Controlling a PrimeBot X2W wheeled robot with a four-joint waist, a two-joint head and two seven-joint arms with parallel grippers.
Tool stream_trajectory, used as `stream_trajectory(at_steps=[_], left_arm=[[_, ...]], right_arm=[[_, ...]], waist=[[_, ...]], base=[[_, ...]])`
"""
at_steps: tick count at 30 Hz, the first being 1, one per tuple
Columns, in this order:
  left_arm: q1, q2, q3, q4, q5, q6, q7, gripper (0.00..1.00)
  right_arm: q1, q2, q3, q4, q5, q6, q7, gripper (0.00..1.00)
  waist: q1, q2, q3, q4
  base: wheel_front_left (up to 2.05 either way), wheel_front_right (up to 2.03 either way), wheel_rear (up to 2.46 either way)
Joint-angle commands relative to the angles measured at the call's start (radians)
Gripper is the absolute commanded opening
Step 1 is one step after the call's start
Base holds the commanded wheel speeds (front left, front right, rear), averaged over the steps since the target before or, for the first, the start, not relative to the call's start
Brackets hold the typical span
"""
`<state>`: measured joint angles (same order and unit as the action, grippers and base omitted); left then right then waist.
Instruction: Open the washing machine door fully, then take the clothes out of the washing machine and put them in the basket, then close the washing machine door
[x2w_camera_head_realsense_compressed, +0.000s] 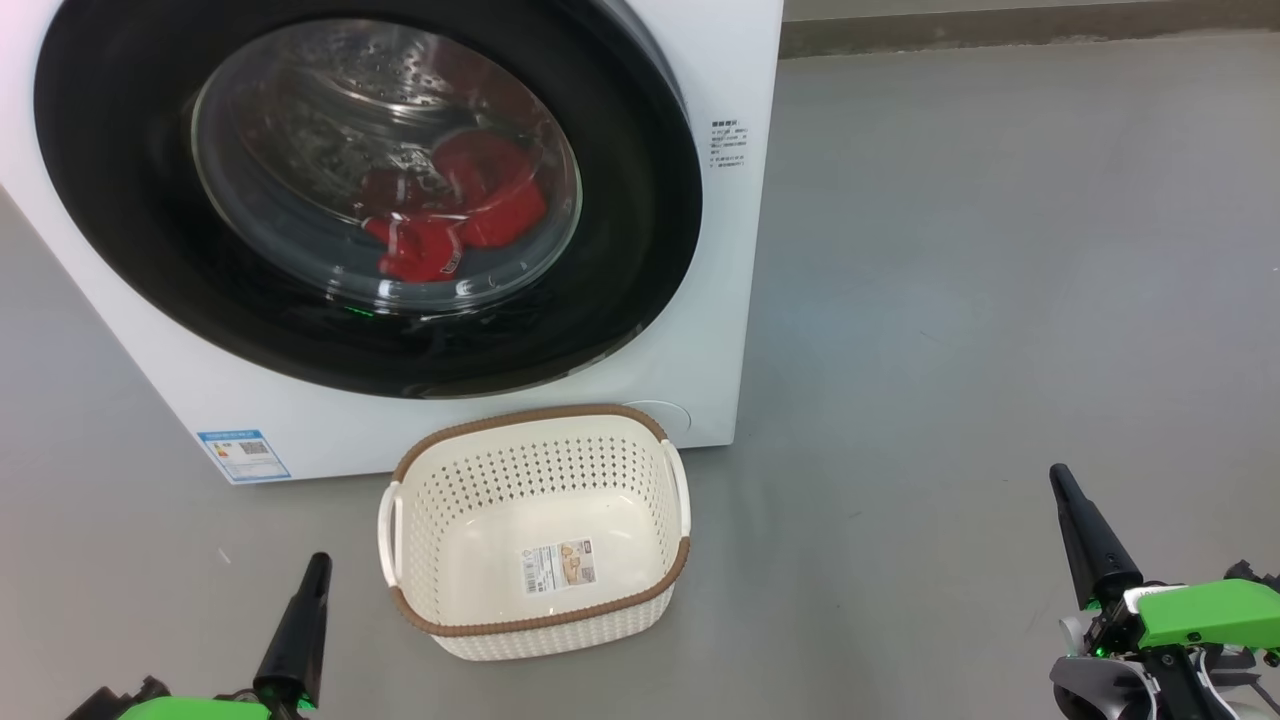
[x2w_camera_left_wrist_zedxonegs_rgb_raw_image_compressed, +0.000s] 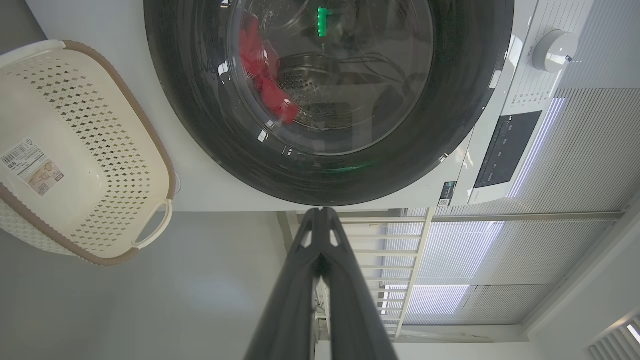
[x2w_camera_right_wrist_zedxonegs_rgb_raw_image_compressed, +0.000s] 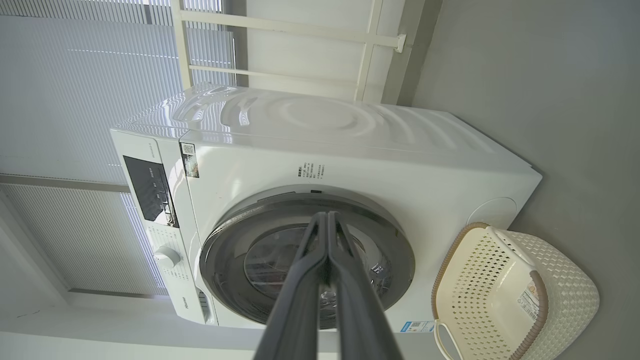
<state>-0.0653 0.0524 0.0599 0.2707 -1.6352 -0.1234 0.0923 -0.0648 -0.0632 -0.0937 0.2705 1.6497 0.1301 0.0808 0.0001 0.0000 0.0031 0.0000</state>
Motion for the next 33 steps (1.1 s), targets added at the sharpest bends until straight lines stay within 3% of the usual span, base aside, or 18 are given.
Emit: stream_trajectory(at_steps=[1,7,8,15,19,23,33], left_arm=[[-0.041,0.012,0.035,-0.027,0.011,-0.007,0.006,0.00],[-0.041,0.011,0.036,-0.026,0.012,-0.007,0.007,0.00],[0.000,-0.001,0.001,0.000,0.000,0.000,0.001,1.00],[0.025,-0.018,-0.008,0.054,-0.001,0.001,-0.001,1.00],[0.012,-0.017,-0.019,0.052,0.003,0.001,-0.010,1.00],[0.003,-0.015,-0.029,0.047,0.013,0.000,-0.022,1.00],[-0.026,-0.002,-0.057,0.043,0.084,0.000,-0.058,1.00]], right_arm=[[-0.040,-0.010,0.012,-0.028,-0.014,0.001,0.006,0.00],[-0.040,-0.009,0.010,-0.027,-0.016,0.001,0.008,0.00],[0.000,0.001,-0.005,0.000,-0.007,0.000,0.003,1.00],[0.030,0.021,0.015,0.058,-0.005,0.000,-0.001,1.00],[0.012,0.020,0.035,0.060,-0.001,0.000,-0.012,1.00],[-0.002,0.020,0.054,0.062,-0.006,0.000,-0.022,1.00],[-0.043,0.014,0.100,0.076,-0.056,0.000,-0.055,1.00]], waist=[[0.0000,0.0000,0.000,0.000],[0.0000,0.0000,0.000,0.000],[0.0000,0.0000,0.000,0.000],[0.0001,0.0000,0.000,0.000],[0.0023,0.0000,-0.002,0.000],[0.0002,0.0000,-0.001,0.000],[0.0000,0.0000,-0.001,-0.001]], base=[[0.00,0.00,0.00],[0.00,0.00,0.00],[0.00,0.00,0.00],[0.00,0.00,0.00],[0.00,0.00,0.00],[0.00,0.00,0.00],[0.00,0.00,0.00]])
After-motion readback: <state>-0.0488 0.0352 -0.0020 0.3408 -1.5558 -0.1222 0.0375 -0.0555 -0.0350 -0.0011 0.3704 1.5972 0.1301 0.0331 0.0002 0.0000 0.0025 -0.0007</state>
